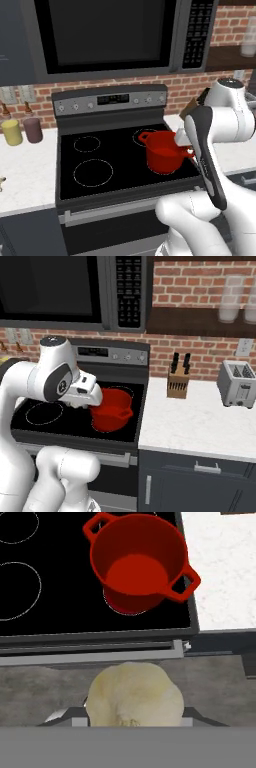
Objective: Put the garlic and mushroom in the pot. Retrieve the spatula and lightly stir the vegetables in the pot.
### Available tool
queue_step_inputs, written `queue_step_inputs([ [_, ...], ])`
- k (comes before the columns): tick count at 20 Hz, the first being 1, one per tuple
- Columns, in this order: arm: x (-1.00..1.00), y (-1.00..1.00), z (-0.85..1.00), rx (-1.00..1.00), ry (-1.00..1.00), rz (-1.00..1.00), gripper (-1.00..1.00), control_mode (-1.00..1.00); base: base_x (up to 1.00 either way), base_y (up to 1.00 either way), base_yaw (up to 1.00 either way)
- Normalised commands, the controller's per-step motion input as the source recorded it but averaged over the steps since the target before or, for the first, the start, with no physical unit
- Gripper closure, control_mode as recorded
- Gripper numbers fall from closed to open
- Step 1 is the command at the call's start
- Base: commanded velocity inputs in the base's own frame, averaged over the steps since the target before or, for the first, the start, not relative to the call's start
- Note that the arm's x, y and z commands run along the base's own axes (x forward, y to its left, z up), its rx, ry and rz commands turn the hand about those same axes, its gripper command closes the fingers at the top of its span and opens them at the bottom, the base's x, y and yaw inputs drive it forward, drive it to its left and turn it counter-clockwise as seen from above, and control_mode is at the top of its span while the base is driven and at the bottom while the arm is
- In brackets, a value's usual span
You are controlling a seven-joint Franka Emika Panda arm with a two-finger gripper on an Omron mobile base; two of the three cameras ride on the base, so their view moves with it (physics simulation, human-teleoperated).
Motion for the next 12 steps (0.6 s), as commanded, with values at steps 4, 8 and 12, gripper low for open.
queue_step_inputs([
  [4,0.54,-0.58,-0.28,0.05,0.17,0.00,1.00,-1.00,0.00,0.00,0.00],
  [8,0.67,-0.05,-0.37,0.01,0.12,0.00,1.00,-1.00,0.00,0.00,0.00],
  [12,0.72,0.00,-0.34,0.00,0.10,0.00,1.00,-1.00,0.00,0.00,0.00],
])
